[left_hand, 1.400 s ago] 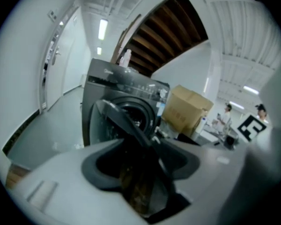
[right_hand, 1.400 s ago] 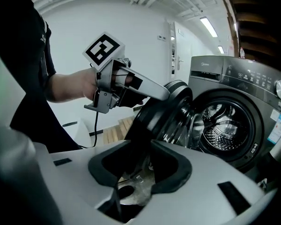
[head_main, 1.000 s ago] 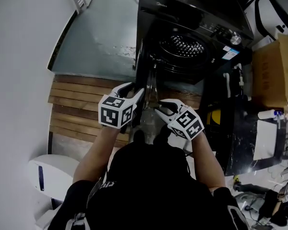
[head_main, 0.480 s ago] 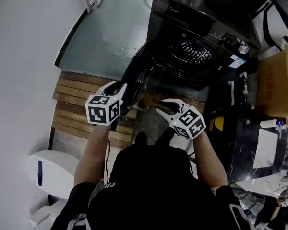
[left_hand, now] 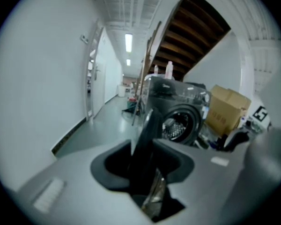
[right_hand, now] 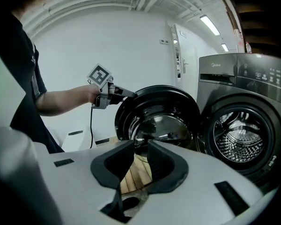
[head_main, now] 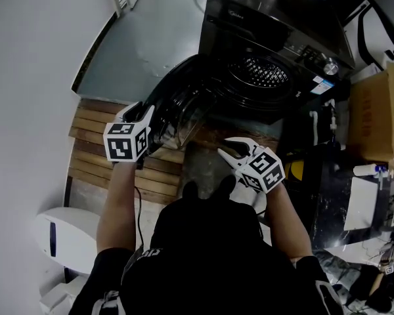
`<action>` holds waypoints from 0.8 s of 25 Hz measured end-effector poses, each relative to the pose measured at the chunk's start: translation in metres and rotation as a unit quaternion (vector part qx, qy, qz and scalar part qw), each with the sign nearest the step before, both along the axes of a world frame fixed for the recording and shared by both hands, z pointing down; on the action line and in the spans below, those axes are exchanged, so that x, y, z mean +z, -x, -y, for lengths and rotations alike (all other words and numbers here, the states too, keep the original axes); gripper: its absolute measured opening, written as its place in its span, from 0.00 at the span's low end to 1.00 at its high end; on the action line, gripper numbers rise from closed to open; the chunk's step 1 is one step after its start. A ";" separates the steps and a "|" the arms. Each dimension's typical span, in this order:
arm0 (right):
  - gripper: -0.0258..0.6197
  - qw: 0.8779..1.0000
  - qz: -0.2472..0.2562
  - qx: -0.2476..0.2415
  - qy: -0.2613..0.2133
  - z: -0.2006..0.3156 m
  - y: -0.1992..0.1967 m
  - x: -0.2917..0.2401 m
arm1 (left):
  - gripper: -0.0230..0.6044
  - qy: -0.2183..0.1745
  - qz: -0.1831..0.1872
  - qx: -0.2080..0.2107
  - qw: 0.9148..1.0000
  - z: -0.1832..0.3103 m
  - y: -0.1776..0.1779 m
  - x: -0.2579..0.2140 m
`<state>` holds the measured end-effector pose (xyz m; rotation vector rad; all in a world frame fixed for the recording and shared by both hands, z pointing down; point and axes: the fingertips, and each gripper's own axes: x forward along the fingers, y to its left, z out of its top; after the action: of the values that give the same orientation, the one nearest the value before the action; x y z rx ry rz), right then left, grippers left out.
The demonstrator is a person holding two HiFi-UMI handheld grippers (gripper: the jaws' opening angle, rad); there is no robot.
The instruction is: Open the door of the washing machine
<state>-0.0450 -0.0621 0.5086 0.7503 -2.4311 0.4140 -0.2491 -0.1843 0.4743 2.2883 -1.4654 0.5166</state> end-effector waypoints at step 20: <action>0.05 0.997 0.034 0.047 -0.051 0.035 -0.050 -0.036 | 0.24 -0.090 0.007 -0.057 0.994 0.012 -0.021 -0.060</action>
<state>0.0046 -0.0972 0.4729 0.9112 -2.5034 0.3583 -0.2285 -0.1961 0.4138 2.3206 -1.7003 0.3807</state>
